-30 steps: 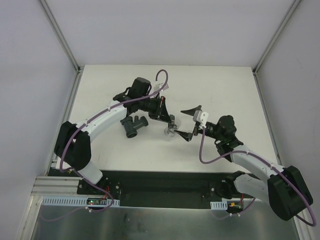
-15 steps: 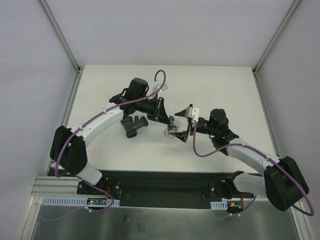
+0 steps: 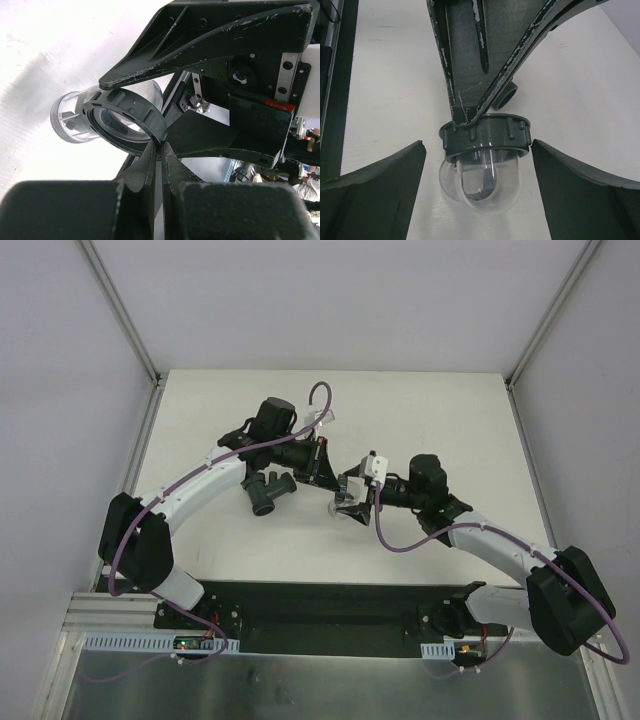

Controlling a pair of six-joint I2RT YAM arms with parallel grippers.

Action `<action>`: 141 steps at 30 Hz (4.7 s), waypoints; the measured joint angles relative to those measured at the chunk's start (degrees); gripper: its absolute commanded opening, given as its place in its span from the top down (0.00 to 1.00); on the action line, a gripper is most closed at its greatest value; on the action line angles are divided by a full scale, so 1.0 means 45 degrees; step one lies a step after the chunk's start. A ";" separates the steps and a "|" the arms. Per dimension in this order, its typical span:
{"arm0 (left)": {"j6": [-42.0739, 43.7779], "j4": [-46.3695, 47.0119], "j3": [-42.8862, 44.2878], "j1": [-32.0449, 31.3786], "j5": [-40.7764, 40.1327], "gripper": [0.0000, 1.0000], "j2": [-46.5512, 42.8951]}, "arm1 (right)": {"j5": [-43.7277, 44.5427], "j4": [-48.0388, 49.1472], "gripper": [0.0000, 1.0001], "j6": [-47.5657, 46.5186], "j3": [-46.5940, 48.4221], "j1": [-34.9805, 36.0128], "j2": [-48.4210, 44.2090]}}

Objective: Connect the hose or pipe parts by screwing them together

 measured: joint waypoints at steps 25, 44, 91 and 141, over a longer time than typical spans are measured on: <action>0.0534 -0.0544 0.0019 0.0083 -0.0107 0.38 -0.0053 | 0.0597 -0.0049 0.69 0.0136 0.0316 0.0427 0.0359; -0.1083 -0.0952 -0.1190 0.2526 -0.3201 0.58 -0.4027 | 0.0636 0.8029 0.72 0.6402 -0.0865 -0.0427 0.0214; -0.0573 -0.3191 -0.3138 0.4828 -0.9772 0.24 -0.2210 | -0.0393 0.9670 0.75 0.7849 -0.2730 -0.0510 -0.1379; -0.2511 -0.0991 -0.2851 0.4809 -0.7873 0.12 0.1103 | -0.0607 0.9044 0.76 0.6897 -0.3337 -0.0505 -0.2744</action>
